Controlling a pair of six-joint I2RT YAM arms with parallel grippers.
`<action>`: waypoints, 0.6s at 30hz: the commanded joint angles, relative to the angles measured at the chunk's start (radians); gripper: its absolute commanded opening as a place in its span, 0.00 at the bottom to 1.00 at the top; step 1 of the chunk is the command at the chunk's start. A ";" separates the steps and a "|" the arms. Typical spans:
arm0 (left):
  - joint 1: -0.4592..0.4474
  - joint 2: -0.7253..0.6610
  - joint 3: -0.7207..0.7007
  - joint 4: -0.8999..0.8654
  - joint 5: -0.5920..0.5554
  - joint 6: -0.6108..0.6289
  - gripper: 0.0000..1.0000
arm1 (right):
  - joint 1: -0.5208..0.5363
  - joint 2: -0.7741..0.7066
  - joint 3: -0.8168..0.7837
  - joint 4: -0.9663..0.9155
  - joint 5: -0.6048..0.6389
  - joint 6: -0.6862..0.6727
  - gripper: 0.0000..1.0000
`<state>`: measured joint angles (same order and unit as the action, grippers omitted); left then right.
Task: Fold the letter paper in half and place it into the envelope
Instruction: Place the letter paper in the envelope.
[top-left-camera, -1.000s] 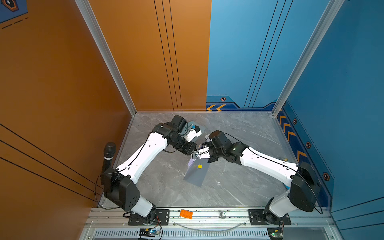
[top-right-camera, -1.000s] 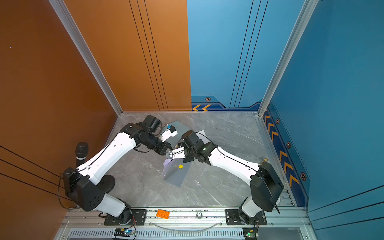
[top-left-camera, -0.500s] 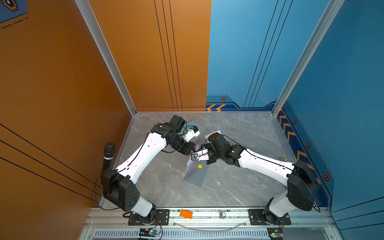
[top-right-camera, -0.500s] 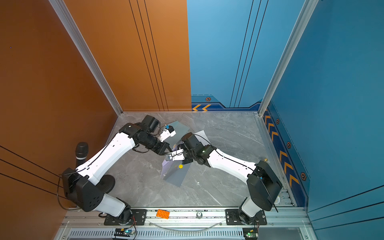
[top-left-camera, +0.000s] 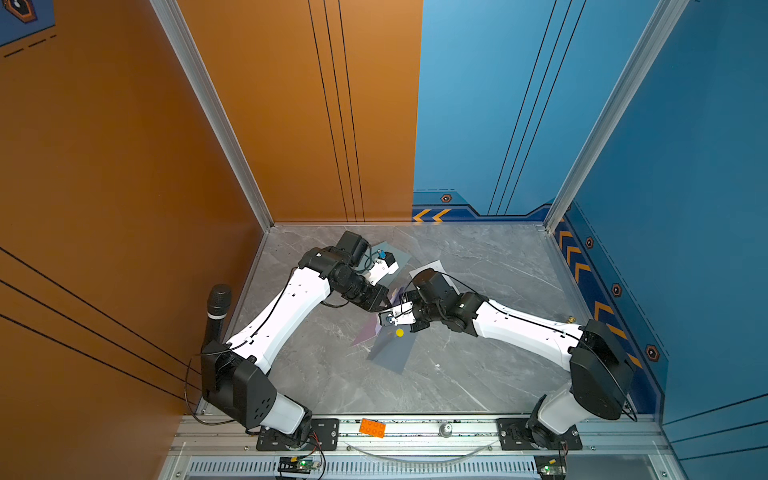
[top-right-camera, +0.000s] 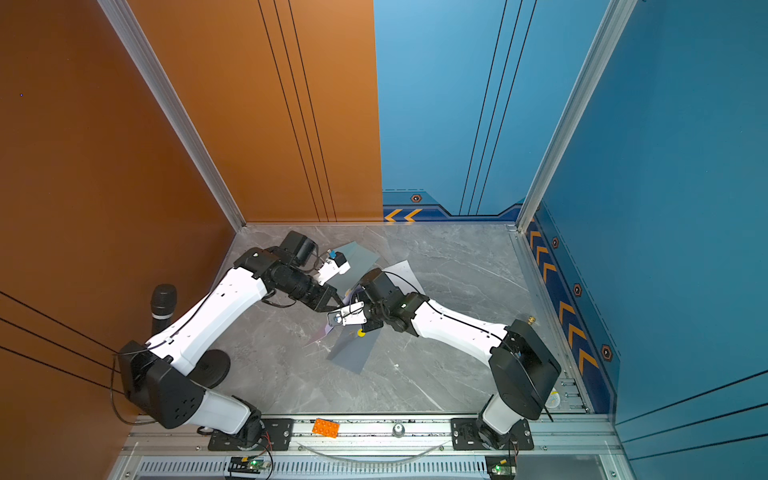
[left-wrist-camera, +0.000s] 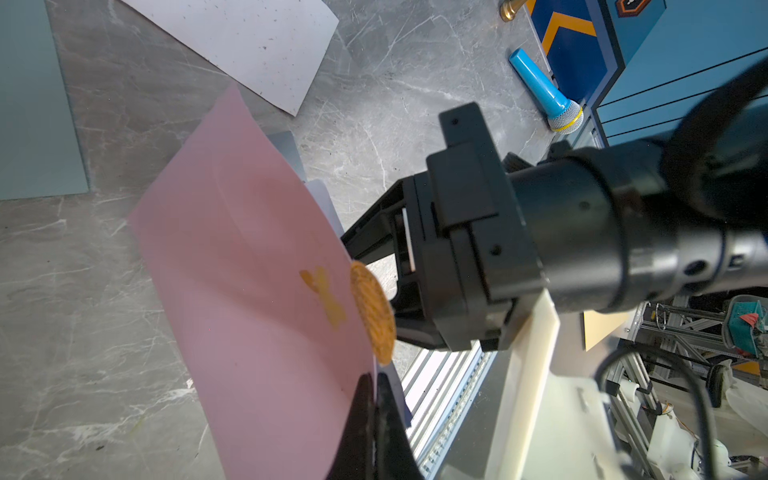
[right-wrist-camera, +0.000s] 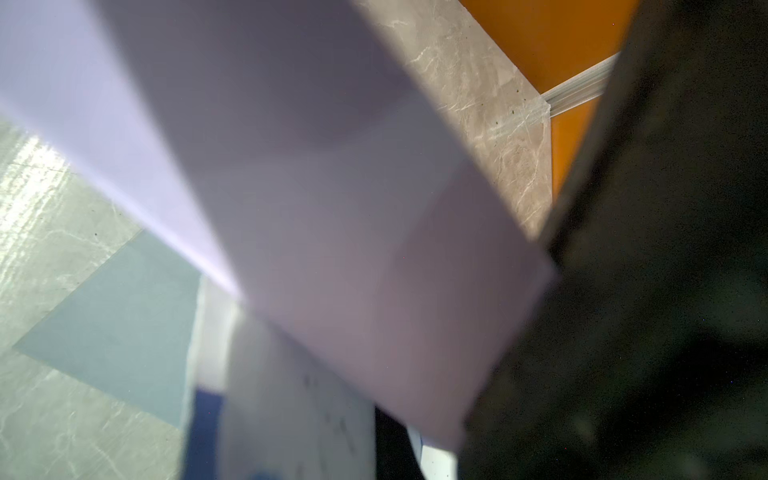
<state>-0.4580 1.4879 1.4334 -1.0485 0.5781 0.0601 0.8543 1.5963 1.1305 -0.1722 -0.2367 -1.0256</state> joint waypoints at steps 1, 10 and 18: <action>0.002 -0.019 -0.016 0.007 0.021 0.001 0.00 | -0.021 -0.021 -0.014 0.010 -0.041 0.068 0.00; -0.002 -0.022 -0.013 0.010 0.051 0.010 0.00 | -0.011 0.015 -0.009 0.012 -0.061 0.060 0.00; -0.001 -0.007 -0.004 0.008 0.063 0.017 0.00 | 0.044 0.036 -0.009 0.004 0.026 -0.015 0.00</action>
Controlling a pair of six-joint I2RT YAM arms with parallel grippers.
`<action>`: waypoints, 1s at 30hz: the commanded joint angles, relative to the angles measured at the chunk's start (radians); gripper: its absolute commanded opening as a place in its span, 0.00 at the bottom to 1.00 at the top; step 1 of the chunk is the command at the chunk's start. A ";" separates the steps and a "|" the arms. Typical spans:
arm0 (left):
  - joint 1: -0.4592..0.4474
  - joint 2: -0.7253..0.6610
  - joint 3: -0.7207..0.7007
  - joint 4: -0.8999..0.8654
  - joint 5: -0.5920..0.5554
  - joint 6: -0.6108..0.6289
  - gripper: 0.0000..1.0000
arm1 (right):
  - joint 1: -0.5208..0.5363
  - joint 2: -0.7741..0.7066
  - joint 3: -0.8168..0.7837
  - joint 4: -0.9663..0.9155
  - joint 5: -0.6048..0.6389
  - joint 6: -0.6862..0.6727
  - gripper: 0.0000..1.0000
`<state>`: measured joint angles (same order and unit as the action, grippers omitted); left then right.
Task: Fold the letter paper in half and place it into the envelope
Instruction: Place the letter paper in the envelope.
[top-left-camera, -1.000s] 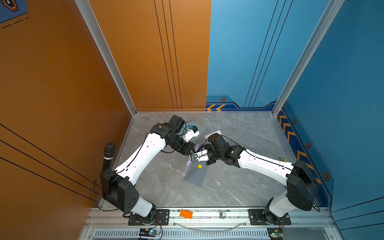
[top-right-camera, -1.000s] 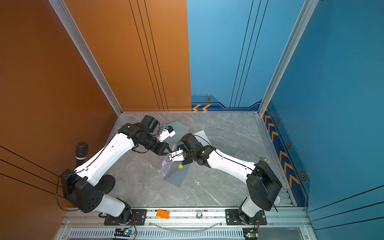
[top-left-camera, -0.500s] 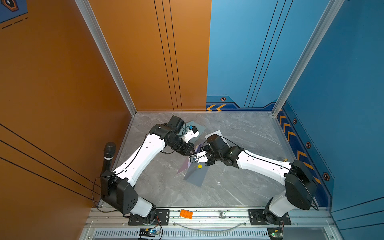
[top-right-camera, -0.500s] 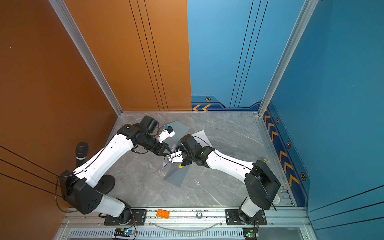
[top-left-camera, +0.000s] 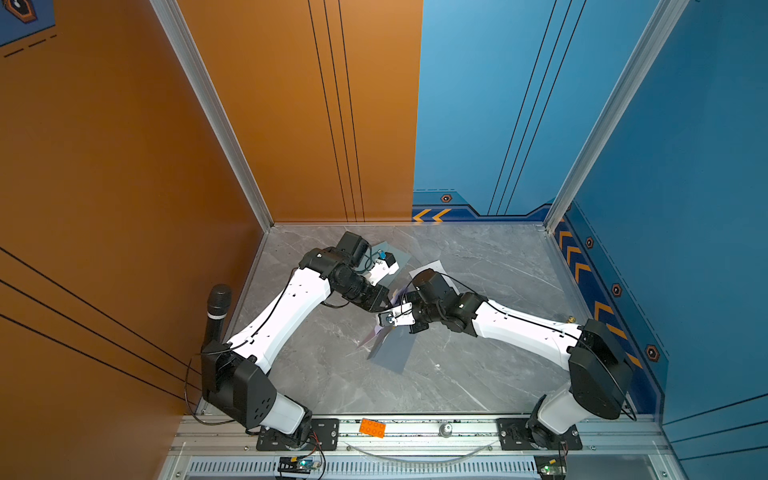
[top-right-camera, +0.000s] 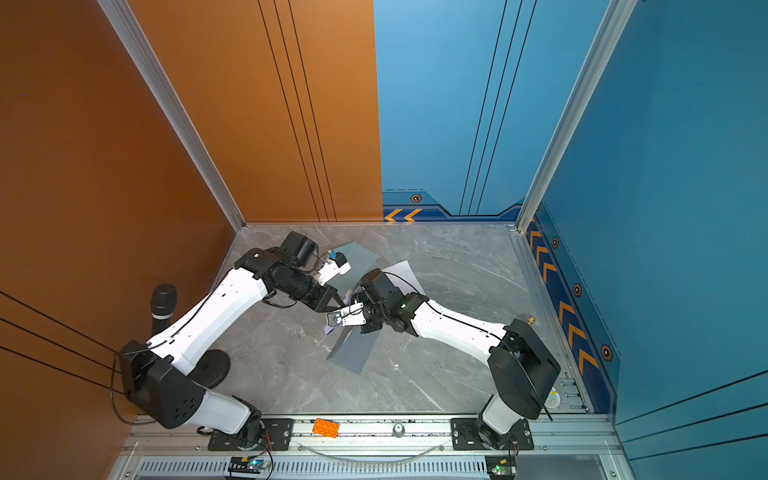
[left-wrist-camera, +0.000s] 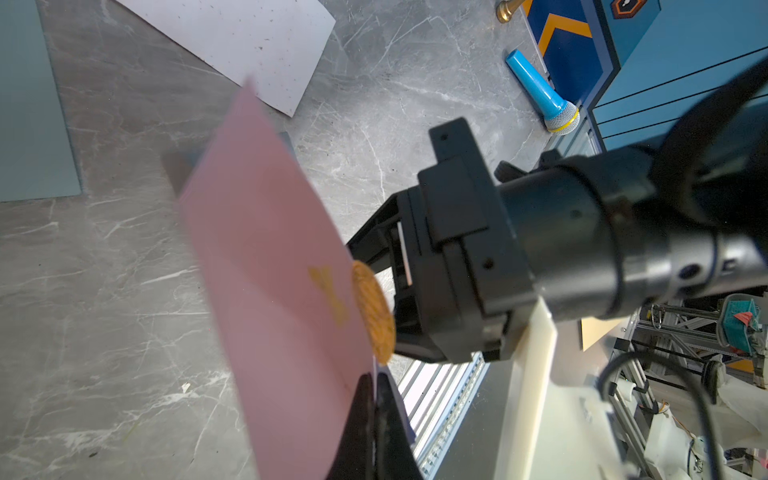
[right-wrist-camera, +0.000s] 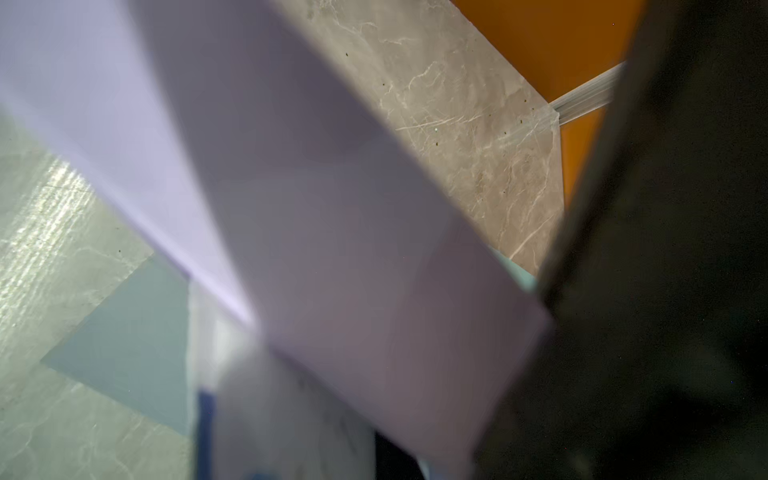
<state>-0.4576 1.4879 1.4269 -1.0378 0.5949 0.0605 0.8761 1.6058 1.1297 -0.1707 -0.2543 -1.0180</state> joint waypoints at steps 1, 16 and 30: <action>-0.001 -0.005 0.002 -0.001 0.046 0.016 0.00 | 0.028 0.029 -0.008 0.000 0.051 -0.029 0.00; 0.015 -0.014 -0.034 0.019 0.046 0.009 0.00 | 0.065 0.010 -0.010 -0.085 0.148 -0.074 0.12; 0.025 -0.046 -0.150 0.110 0.062 -0.033 0.00 | 0.081 0.001 -0.033 -0.089 0.166 -0.057 0.34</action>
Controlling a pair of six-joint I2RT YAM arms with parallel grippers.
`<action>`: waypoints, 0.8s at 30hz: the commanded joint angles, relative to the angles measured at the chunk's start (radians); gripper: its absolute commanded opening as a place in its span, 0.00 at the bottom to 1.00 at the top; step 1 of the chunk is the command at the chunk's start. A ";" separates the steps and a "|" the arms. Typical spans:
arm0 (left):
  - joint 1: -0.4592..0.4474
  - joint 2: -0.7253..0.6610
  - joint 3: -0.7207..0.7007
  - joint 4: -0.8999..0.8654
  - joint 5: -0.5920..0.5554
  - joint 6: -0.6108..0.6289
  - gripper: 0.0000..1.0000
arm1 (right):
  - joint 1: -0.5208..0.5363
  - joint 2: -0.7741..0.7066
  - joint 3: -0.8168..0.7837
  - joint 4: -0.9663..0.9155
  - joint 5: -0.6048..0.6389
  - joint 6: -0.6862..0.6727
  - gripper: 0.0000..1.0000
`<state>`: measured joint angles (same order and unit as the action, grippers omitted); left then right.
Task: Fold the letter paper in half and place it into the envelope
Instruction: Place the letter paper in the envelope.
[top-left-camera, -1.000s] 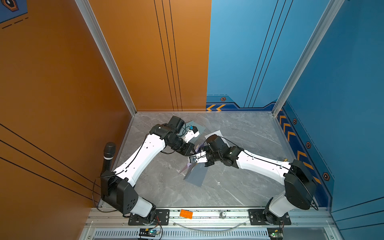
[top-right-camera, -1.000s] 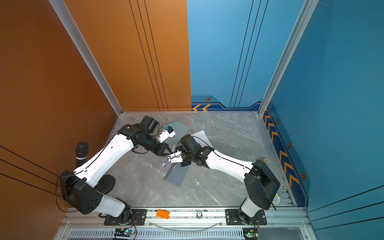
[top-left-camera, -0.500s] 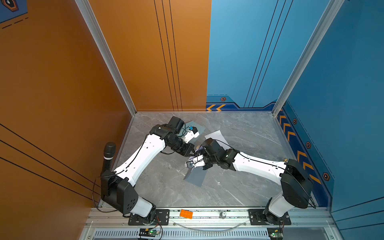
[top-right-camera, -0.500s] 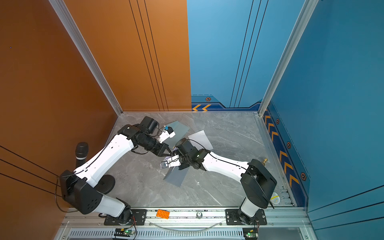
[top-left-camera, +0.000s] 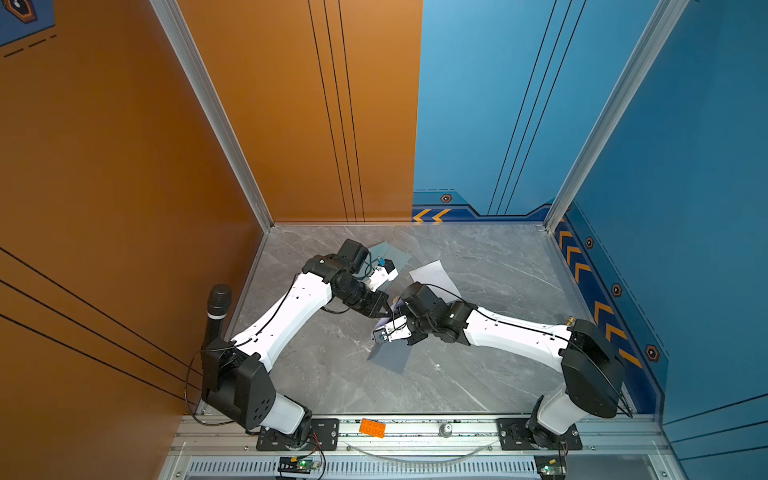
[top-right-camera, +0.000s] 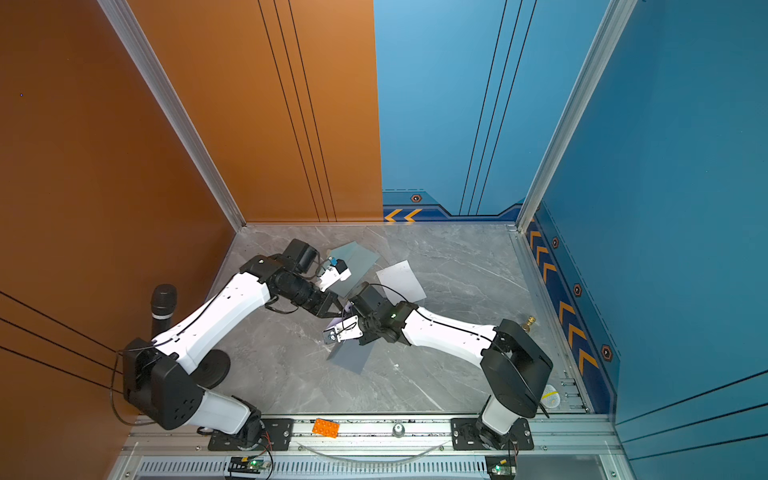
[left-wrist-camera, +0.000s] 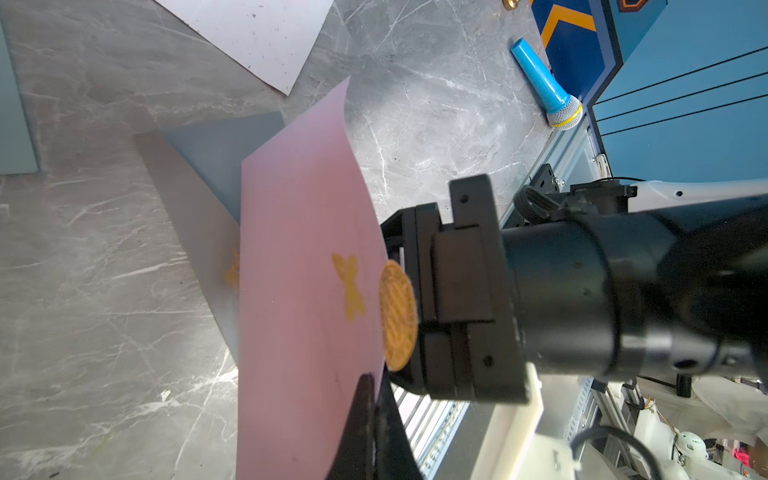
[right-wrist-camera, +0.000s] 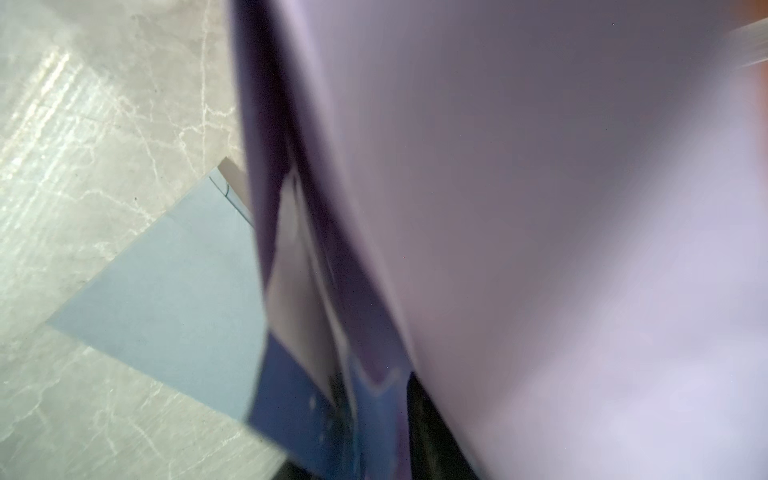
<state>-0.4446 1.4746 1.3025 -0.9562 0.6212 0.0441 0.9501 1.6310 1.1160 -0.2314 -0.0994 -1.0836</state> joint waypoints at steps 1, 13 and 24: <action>0.015 -0.036 -0.035 0.035 0.037 -0.019 0.00 | 0.006 -0.023 -0.019 -0.029 0.011 0.009 0.35; 0.040 -0.013 -0.059 0.057 0.052 -0.012 0.00 | 0.007 -0.058 -0.062 0.020 -0.013 0.059 0.34; 0.040 -0.025 -0.055 0.055 0.061 -0.015 0.00 | 0.029 -0.032 0.010 -0.117 0.090 -0.008 0.01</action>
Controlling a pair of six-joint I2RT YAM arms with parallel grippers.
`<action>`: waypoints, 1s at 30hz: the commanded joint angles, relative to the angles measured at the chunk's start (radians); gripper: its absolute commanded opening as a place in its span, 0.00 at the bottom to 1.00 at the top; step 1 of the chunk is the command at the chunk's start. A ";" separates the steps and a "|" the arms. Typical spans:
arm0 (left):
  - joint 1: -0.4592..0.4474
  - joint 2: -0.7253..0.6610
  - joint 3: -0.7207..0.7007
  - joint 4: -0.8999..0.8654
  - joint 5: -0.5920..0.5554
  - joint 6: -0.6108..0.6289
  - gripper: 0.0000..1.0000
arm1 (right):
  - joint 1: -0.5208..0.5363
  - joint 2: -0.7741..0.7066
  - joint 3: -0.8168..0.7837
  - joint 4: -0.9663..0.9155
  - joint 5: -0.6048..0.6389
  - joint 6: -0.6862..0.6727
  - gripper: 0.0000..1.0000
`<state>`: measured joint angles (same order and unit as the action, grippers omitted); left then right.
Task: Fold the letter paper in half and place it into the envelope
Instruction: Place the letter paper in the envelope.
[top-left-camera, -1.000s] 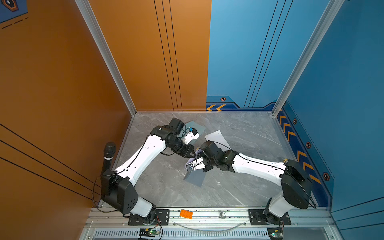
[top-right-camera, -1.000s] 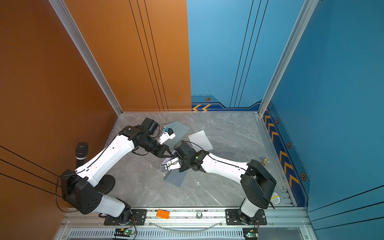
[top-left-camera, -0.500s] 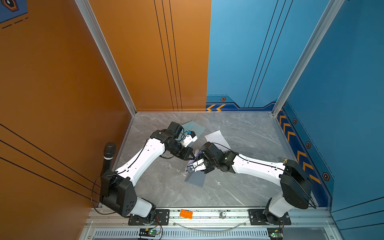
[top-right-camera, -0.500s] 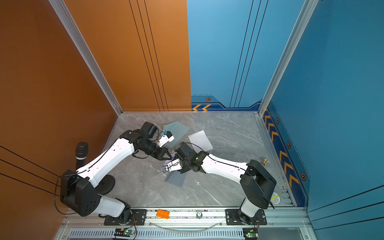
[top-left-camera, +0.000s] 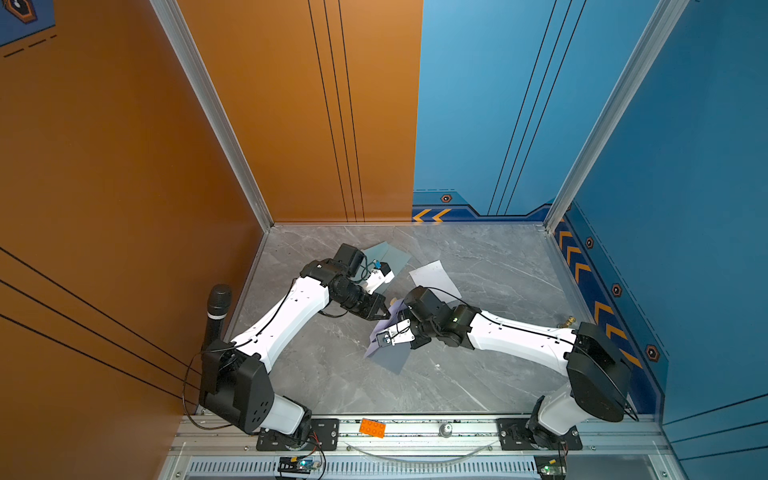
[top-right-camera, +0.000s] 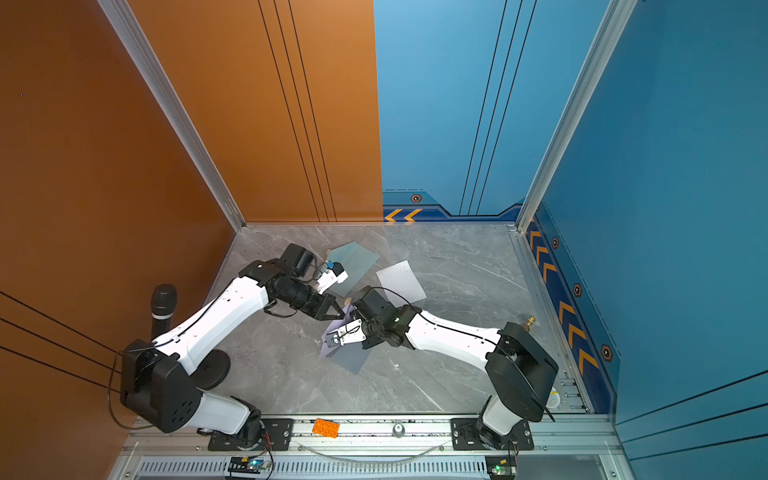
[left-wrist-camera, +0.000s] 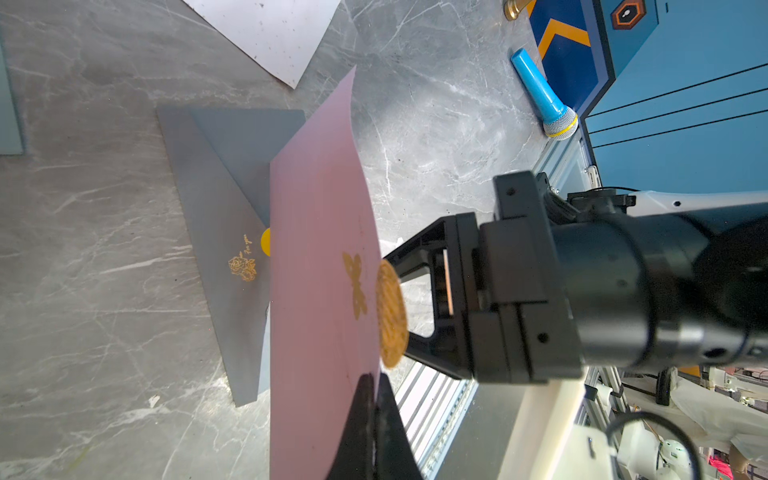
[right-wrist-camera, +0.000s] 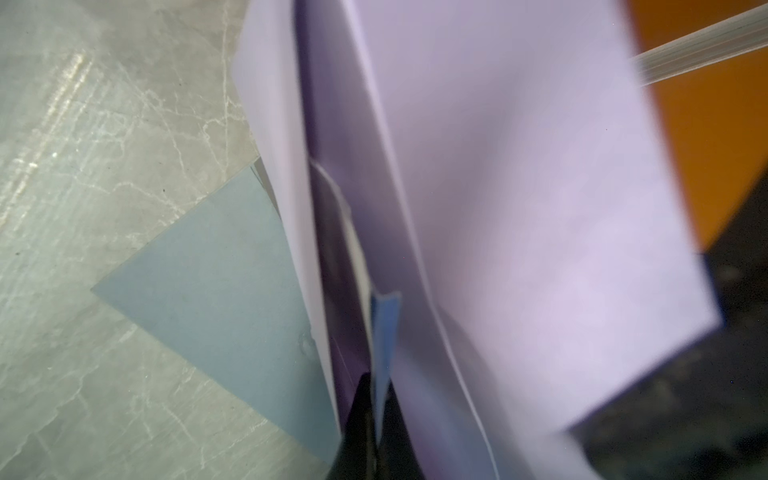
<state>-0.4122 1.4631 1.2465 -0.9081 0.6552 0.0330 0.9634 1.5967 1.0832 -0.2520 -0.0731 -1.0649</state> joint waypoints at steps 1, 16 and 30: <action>0.007 -0.015 0.003 0.008 0.029 -0.005 0.00 | 0.021 0.011 0.058 -0.119 0.092 -0.040 0.00; 0.004 0.006 0.015 0.007 0.029 -0.004 0.00 | 0.102 0.106 0.138 -0.197 0.362 -0.098 0.00; 0.003 0.002 0.017 0.008 0.036 -0.007 0.00 | 0.093 0.078 0.149 -0.223 0.333 -0.065 0.21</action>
<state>-0.4122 1.4677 1.2469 -0.9051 0.6590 0.0326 1.0637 1.7039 1.2354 -0.4591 0.3115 -1.1561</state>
